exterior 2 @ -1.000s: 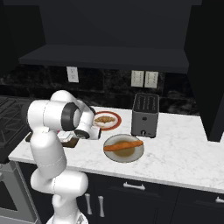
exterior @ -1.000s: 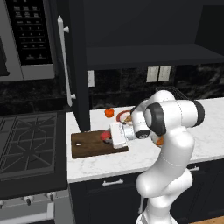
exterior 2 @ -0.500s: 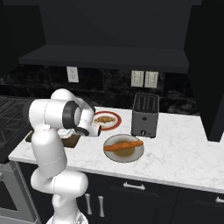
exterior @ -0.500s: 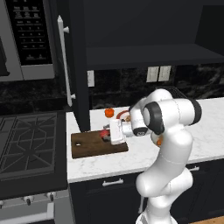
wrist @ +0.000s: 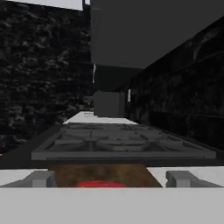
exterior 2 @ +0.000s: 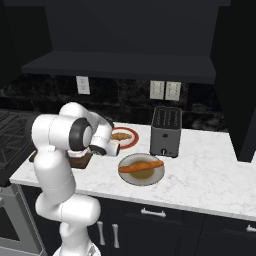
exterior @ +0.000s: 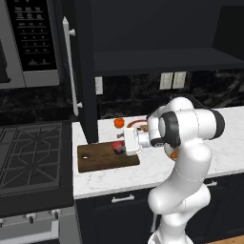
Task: From the different types of pastries on the counter, select a croissant and place it on the cutting board. Then retrieve a jar of jam from the cabinet and place it alongside the croissant on the cutting board.
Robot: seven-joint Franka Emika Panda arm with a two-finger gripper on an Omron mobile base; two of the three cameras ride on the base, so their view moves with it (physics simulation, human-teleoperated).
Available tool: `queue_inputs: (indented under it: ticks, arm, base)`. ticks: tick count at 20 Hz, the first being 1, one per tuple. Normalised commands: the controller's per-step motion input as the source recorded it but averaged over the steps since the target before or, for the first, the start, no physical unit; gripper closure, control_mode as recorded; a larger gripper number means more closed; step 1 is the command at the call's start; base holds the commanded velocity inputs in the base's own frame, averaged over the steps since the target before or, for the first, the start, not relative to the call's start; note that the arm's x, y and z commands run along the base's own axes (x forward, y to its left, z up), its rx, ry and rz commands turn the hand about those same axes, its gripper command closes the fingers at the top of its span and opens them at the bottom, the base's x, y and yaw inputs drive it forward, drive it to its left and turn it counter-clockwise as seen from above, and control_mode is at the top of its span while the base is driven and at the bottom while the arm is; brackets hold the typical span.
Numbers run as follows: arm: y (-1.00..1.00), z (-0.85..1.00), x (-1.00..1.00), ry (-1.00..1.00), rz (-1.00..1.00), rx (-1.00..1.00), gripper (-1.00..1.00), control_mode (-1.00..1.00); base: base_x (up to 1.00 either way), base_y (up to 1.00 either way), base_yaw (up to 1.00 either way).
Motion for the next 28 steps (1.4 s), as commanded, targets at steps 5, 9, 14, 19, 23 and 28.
queue_inputs:
  ticks: [5,9,14,19,23,28]
  arm:
    - [-0.62,0.30,-0.65,0.00,0.00,0.02,-1.00,-1.00]
    - [-0.56,0.28,-0.44,0.00,-0.01,0.03,-1.00,-1.00]
    - [-0.08,0.12,0.00,0.04,-0.05,-0.06,-1.00,-1.00]
    - [-0.10,0.56,0.06,0.07,-0.13,-0.19,-1.00,-1.00]
    - [-0.42,0.99,0.21,0.35,-0.46,-0.32,-1.00,-1.00]
    - [-0.23,0.51,0.26,0.37,-0.44,-0.32,-1.00,-1.00]
  base:
    - [0.00,0.00,0.00]
    - [0.00,0.00,0.00]
    - [0.00,0.00,0.00]
    - [0.00,0.00,0.00]
    - [0.00,0.00,0.00]
    - [0.00,0.00,0.00]
